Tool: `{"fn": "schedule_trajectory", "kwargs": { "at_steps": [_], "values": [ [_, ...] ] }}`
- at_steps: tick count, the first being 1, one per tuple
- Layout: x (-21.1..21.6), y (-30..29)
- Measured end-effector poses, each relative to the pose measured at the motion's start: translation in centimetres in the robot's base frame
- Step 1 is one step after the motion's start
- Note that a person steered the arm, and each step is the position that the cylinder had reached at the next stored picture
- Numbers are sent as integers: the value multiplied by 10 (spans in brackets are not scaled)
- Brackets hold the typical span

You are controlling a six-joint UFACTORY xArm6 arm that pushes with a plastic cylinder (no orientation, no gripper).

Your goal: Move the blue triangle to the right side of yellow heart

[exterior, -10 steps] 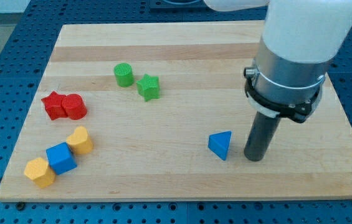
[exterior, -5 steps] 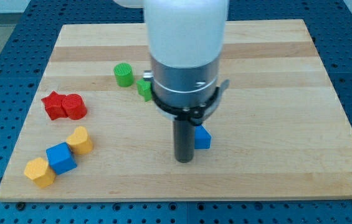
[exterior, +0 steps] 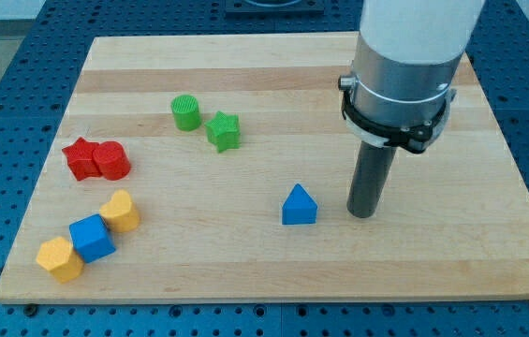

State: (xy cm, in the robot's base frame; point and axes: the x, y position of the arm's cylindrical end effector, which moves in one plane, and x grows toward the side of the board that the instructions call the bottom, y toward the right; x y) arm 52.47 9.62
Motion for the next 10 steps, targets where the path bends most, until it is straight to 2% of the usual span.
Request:
{"fn": "schedule_trajectory", "kwargs": {
  "at_steps": [2,3,8,9,10],
  "values": [
    [5,-22],
    [-20,-55],
    [-31,-159],
    [-45,-151],
    [-47,-69]
  ]
}}
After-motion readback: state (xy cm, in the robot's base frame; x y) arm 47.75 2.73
